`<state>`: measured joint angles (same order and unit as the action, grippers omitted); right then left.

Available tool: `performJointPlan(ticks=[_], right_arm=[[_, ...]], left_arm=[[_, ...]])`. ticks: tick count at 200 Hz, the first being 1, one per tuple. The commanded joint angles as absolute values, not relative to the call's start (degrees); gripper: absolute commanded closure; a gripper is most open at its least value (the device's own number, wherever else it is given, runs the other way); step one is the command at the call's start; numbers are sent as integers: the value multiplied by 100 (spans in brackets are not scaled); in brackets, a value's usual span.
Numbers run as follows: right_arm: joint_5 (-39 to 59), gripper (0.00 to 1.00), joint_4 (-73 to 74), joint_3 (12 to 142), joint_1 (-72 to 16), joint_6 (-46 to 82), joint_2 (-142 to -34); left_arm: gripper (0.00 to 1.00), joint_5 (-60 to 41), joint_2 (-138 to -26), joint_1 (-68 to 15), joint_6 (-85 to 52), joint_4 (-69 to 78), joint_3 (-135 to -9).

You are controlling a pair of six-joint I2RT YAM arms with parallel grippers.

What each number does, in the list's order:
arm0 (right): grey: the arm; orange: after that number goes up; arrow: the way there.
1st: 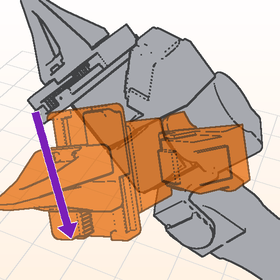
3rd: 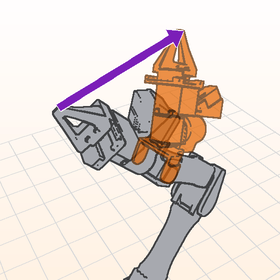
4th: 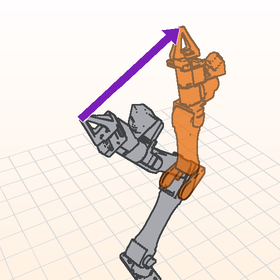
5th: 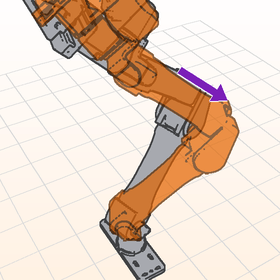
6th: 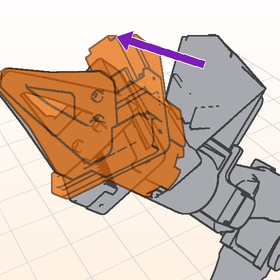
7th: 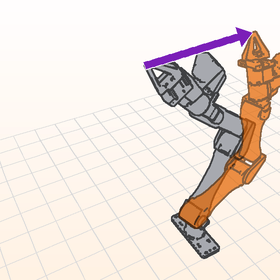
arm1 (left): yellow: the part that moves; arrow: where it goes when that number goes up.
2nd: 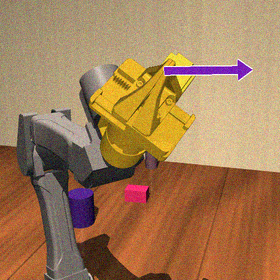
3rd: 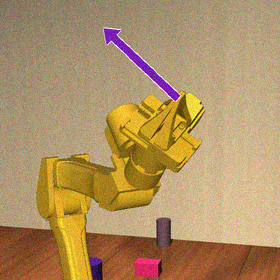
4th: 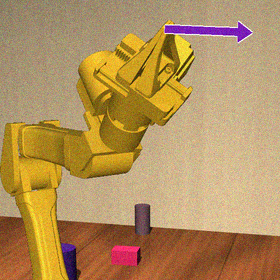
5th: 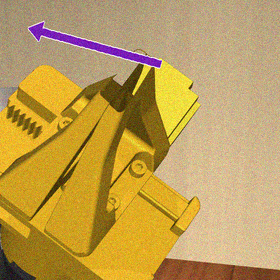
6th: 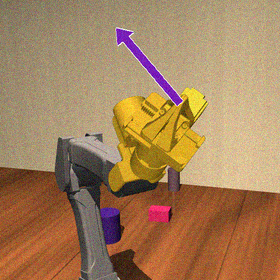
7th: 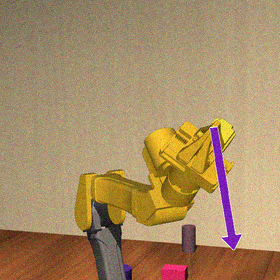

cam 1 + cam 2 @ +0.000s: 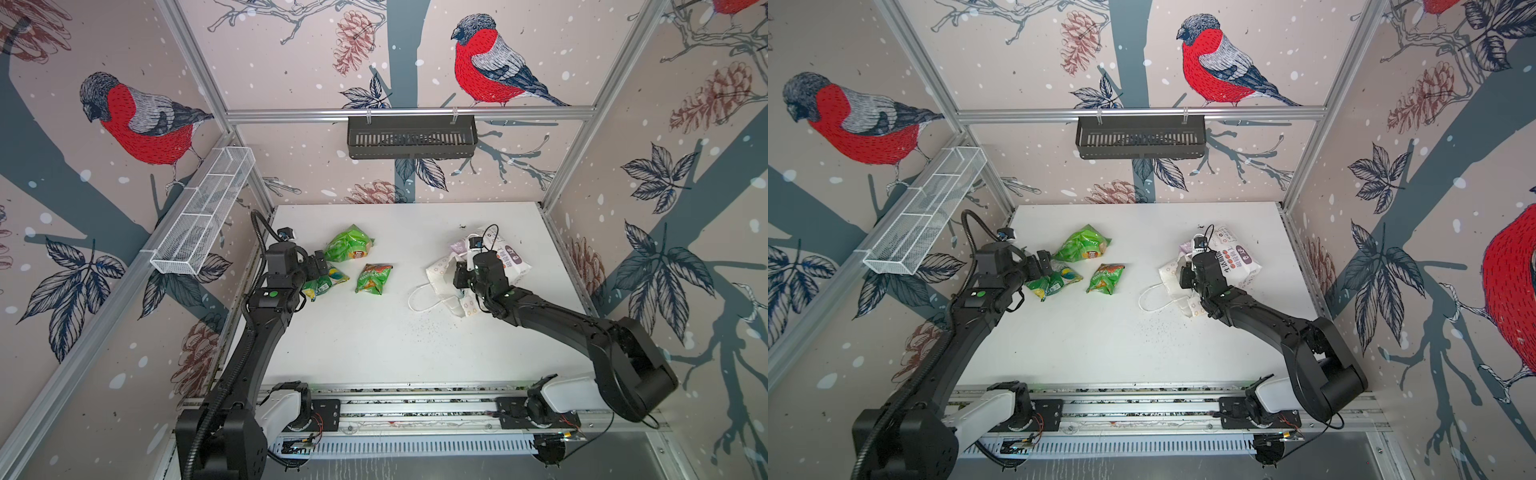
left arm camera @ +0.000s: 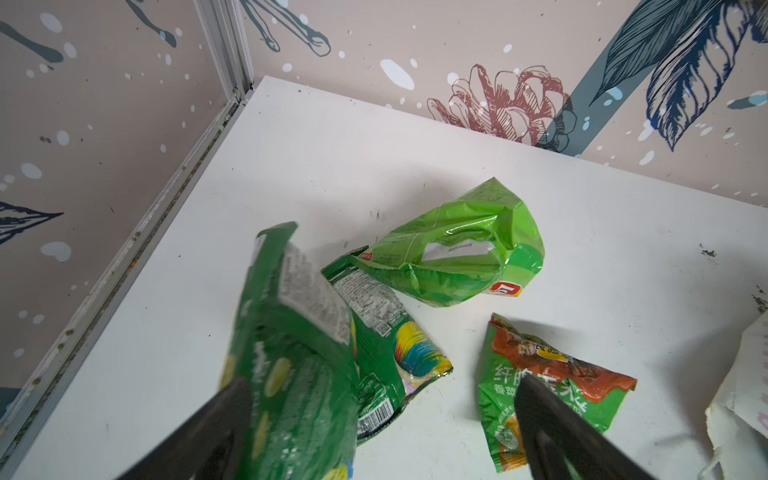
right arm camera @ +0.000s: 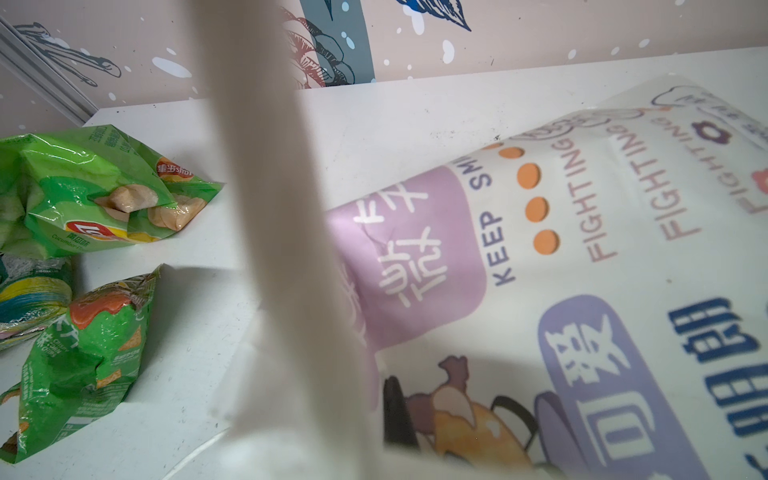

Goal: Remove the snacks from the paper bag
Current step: 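Lower the green packet onto the table and open the left gripper, then move the open left gripper over the bag opening while the right gripper holds the rim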

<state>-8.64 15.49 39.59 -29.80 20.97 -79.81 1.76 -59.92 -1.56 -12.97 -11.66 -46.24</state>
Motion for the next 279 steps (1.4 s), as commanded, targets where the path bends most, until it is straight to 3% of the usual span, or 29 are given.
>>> performJointPlan(ticks=[1, 33, 100, 127, 192, 279], right_arm=[[-909, 100, 1585, 3937, -2972, 2141, -7923], [-952, 100, 1558, 3946, -2971, 2127, -7921], [-990, 100, 1573, 3911, -2975, 2136, -7801], [-1106, 100, 1638, 3826, -2984, 2140, -7631], [-1182, 100, 1696, 3740, -2979, 2136, -7424], [-1205, 100, 1729, 3608, -3006, 2115, -6847]], left_arm=[[1, 323, -5740, -300, -1052, -807, -4522], [1, 590, -5556, -561, -901, -782, -4500], [1, 11, -5257, -823, -1149, -543, -4389], [4, 91, -5055, -1459, -1254, -438, -4308], [3, 1414, -5198, -3372, -1596, -566, -4546], [3, 1729, -5674, -4411, -1702, 301, -4038]])
